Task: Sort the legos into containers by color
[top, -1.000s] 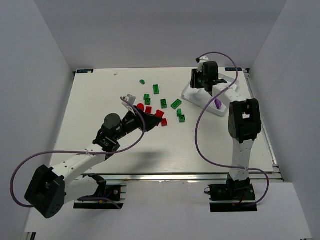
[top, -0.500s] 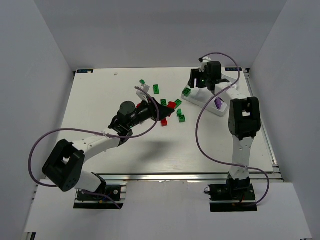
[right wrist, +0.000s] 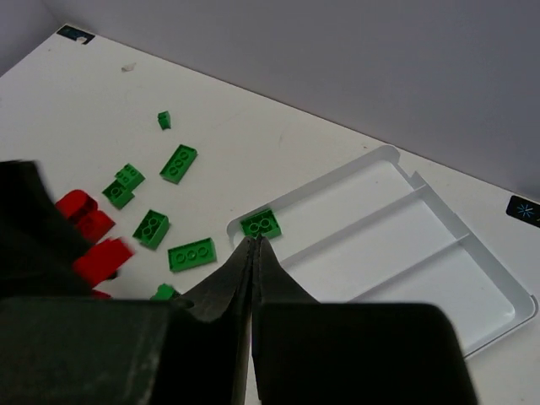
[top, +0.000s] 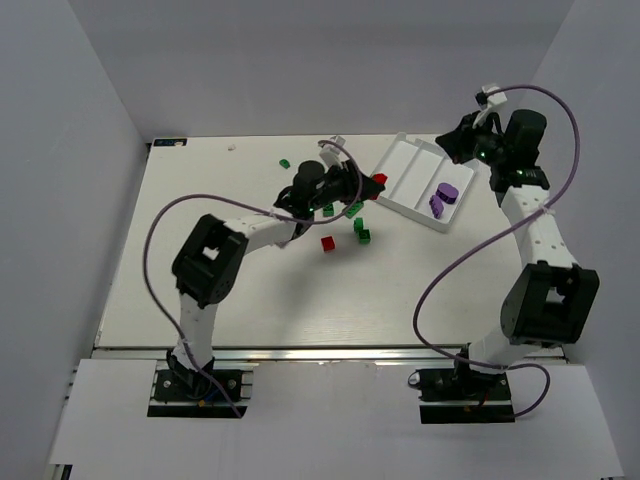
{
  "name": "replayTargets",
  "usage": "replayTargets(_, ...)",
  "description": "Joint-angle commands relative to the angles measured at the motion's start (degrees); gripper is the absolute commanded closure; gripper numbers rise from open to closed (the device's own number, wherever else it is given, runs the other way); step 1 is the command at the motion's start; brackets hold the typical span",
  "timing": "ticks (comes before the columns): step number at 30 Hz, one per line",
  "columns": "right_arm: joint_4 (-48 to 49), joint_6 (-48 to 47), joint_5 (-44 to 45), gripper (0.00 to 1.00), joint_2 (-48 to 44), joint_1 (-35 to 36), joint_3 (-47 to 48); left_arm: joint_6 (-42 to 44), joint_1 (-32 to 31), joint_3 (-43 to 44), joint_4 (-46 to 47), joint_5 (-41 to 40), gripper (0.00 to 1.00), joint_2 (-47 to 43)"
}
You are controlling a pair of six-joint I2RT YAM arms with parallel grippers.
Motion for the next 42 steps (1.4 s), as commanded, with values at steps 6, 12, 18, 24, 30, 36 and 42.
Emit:
replayTargets(6, -3.46, -2.87, -7.71, 1.0, -7.19, -1.87, -10.72, -1.77, -3.26, 30.65, -9.1, -3.25, 0.98, 22.73)
replayTargets(12, -4.09, -1.12, -9.47, 1.0, -7.63, -3.37, -11.77, -1.42, -5.19, 49.39, -9.12, -10.72, 0.95, 35.48)
replayTargets(18, -4.09, 0.72, -10.44, 1.0, -7.81, -4.25, -12.13, 1.04, -6.42, 54.14, -7.35, -20.73, 0.93, 40.76)
replayTargets(24, -3.74, 2.49, -11.58, 1.0, -7.98, -4.95, -12.74, 2.71, -7.13, 62.94, -11.31, -25.49, 0.9, 46.66)
replayTargets(30, -3.83, 2.84, -12.28, 1.0, -7.81, -5.65, -13.18, 3.06, -7.3, 60.75, -12.27, -25.67, 0.77, 46.22)
replayTargets(36, -3.48, 3.45, -12.55, 1.0, -7.55, -5.66, -13.36, 3.15, -7.74, 60.74, -12.54, -26.02, 0.52, 45.96)
replayTargets(42, -3.48, 3.63, -12.72, 1.0, -7.81, -5.66, -13.97, 3.76, -7.92, 60.57, -13.77, -25.76, 0.42, 45.52)
